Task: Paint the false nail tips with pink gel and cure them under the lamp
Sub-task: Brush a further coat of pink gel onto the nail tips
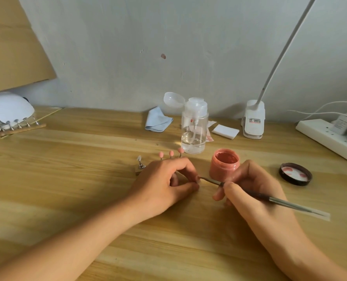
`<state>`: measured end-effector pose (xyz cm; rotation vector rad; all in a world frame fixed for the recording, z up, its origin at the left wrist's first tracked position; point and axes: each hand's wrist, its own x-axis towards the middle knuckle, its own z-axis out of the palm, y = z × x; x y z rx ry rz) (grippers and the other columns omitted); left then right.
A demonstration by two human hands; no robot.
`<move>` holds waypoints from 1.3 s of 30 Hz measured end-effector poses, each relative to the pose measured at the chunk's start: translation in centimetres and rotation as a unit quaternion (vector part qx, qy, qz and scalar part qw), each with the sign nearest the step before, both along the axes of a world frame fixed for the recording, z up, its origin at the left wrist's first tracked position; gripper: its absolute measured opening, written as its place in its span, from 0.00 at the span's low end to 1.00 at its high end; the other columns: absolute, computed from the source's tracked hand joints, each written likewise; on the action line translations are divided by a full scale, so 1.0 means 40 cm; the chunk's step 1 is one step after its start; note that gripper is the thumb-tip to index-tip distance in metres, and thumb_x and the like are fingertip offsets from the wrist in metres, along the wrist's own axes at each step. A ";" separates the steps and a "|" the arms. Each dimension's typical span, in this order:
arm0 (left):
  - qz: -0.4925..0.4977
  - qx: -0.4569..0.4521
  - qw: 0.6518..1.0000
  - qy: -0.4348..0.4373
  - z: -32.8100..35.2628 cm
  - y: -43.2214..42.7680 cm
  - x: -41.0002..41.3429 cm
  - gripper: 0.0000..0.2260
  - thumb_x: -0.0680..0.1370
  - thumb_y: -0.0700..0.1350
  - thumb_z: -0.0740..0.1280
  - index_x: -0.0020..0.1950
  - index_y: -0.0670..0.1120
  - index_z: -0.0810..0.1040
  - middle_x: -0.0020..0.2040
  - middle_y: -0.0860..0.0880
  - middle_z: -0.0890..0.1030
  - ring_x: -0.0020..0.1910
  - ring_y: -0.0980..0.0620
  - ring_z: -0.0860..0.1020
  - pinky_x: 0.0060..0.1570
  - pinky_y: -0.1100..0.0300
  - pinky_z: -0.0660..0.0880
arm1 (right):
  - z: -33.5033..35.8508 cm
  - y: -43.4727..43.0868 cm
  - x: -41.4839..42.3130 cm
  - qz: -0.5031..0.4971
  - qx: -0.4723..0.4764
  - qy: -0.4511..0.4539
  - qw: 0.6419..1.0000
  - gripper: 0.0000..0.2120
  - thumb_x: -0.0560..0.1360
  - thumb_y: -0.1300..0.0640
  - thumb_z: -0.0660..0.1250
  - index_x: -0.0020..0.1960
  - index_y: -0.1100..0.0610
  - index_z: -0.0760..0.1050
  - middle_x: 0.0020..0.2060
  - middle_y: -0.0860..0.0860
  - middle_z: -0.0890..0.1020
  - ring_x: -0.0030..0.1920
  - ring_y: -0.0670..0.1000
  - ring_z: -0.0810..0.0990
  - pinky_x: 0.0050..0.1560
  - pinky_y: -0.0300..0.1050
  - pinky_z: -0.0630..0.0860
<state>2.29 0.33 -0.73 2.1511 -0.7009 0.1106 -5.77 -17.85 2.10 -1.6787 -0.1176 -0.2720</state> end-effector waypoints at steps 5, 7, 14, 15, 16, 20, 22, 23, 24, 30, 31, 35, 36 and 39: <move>0.007 0.003 1.000 0.000 0.001 0.000 -0.005 0.07 0.73 0.46 0.76 0.42 0.57 0.80 0.36 0.66 0.80 0.24 0.61 0.68 0.33 0.72 0.64 | 0.003 -0.001 0.001 0.000 -0.007 0.007 1.000 0.02 0.70 0.68 0.64 0.41 0.65 0.71 0.31 0.57 0.83 0.30 0.45 0.78 0.33 0.36 0.72; 0.005 0.002 1.000 -0.004 0.003 0.000 -0.006 0.07 0.73 0.45 0.76 0.42 0.56 0.80 0.35 0.65 0.80 0.24 0.60 0.68 0.33 0.74 0.64 | 0.004 -0.001 0.001 -0.003 -0.008 0.004 1.000 0.02 0.70 0.67 0.64 0.41 0.65 0.71 0.31 0.57 0.83 0.31 0.45 0.78 0.34 0.36 0.72; -0.001 -0.010 1.000 0.001 -0.002 0.001 0.000 0.06 0.74 0.45 0.75 0.42 0.55 0.80 0.35 0.66 0.79 0.24 0.61 0.67 0.34 0.75 0.64 | 0.001 -0.003 0.002 0.000 -0.001 0.005 1.000 0.04 0.70 0.68 0.65 0.39 0.63 0.71 0.31 0.58 0.82 0.30 0.46 0.78 0.33 0.38 0.72; -0.001 -0.012 1.000 0.003 -0.003 0.002 0.001 0.05 0.74 0.46 0.75 0.42 0.55 0.81 0.36 0.65 0.80 0.25 0.60 0.67 0.33 0.74 0.64 | 0.002 -0.002 0.001 0.001 0.003 0.001 1.000 0.03 0.71 0.67 0.65 0.40 0.64 0.71 0.31 0.58 0.82 0.31 0.46 0.77 0.34 0.38 0.71; -0.002 -0.014 1.000 0.005 -0.003 0.002 0.002 0.05 0.74 0.47 0.75 0.43 0.56 0.80 0.37 0.64 0.81 0.25 0.60 0.67 0.32 0.72 0.63 | 0.002 -0.001 0.001 0.002 0.005 -0.002 1.000 0.03 0.72 0.67 0.65 0.41 0.64 0.71 0.32 0.57 0.83 0.31 0.46 0.77 0.34 0.38 0.71; -0.005 -0.024 1.000 0.007 -0.008 0.003 0.007 0.05 0.74 0.47 0.75 0.43 0.56 0.80 0.37 0.64 0.80 0.25 0.60 0.66 0.32 0.75 0.63 | 0.001 0.001 0.002 0.011 0.000 -0.002 1.000 0.03 0.73 0.68 0.65 0.42 0.65 0.71 0.32 0.55 0.84 0.30 0.43 0.75 0.32 0.35 0.70; -0.008 -0.026 1.000 0.009 -0.008 0.004 0.007 0.05 0.74 0.48 0.75 0.43 0.56 0.80 0.37 0.61 0.81 0.26 0.59 0.66 0.32 0.72 0.64 | 0.001 0.000 0.004 0.014 0.002 0.003 1.000 0.04 0.73 0.70 0.64 0.41 0.65 0.70 0.30 0.56 0.83 0.28 0.42 0.75 0.31 0.34 0.70; -0.009 -0.027 1.000 0.010 -0.008 0.004 0.007 0.05 0.74 0.48 0.75 0.43 0.56 0.80 0.38 0.61 0.81 0.26 0.59 0.66 0.32 0.70 0.64 | 0.000 -0.001 0.004 0.014 0.005 0.003 1.000 0.04 0.73 0.70 0.64 0.41 0.65 0.69 0.30 0.57 0.83 0.28 0.43 0.75 0.31 0.35 0.69; -0.011 -0.029 0.999 0.009 -0.007 0.004 0.007 0.05 0.74 0.48 0.75 0.43 0.57 0.80 0.37 0.62 0.81 0.26 0.59 0.66 0.32 0.70 0.64 | 0.000 -0.002 0.004 0.013 0.008 0.001 1.000 0.04 0.73 0.69 0.64 0.41 0.65 0.69 0.30 0.56 0.83 0.29 0.44 0.75 0.31 0.36 0.70; -0.010 -0.033 0.999 -0.002 -0.005 -0.001 0.004 0.07 0.75 0.46 0.75 0.41 0.56 0.79 0.28 0.70 0.74 0.24 0.61 0.65 0.40 0.72 0.65 | -0.001 0.001 0.005 0.004 0.001 -0.012 1.000 0.04 0.74 0.66 0.65 0.42 0.63 0.71 0.33 0.53 0.85 0.30 0.46 0.75 0.34 0.39 0.71; -0.008 -0.035 0.999 0.001 -0.006 -0.001 0.004 0.07 0.75 0.46 0.75 0.41 0.56 0.79 0.27 0.69 0.73 0.24 0.61 0.65 0.45 0.71 0.65 | -0.001 0.001 0.006 0.005 -0.003 -0.011 1.000 0.04 0.74 0.66 0.65 0.42 0.63 0.71 0.33 0.53 0.85 0.31 0.45 0.75 0.35 0.39 0.72; -0.003 -0.039 0.999 0.010 -0.003 0.000 -0.001 0.06 0.75 0.46 0.75 0.41 0.55 0.80 0.26 0.67 0.73 0.24 0.61 0.66 0.51 0.65 0.65 | -0.004 -0.004 0.005 0.011 0.002 0.002 1.000 0.04 0.73 0.66 0.64 0.41 0.63 0.70 0.31 0.54 0.84 0.31 0.49 0.72 0.32 0.42 0.69; -0.002 -0.041 0.999 0.012 -0.003 0.000 -0.002 0.06 0.74 0.46 0.75 0.41 0.55 0.80 0.26 0.66 0.73 0.24 0.61 0.65 0.55 0.62 0.66 | -0.003 -0.004 0.004 0.014 0.007 0.003 1.000 0.03 0.73 0.66 0.64 0.41 0.63 0.70 0.31 0.55 0.84 0.31 0.50 0.71 0.31 0.42 0.68; 0.001 -0.042 0.999 0.017 -0.005 0.001 0.003 0.05 0.74 0.48 0.75 0.42 0.55 0.80 0.24 0.63 0.71 0.24 0.61 0.66 0.68 0.66 0.60 | -0.003 -0.005 0.004 0.008 0.018 -0.002 1.000 0.04 0.74 0.65 0.64 0.42 0.63 0.70 0.32 0.55 0.84 0.30 0.50 0.70 0.30 0.40 0.69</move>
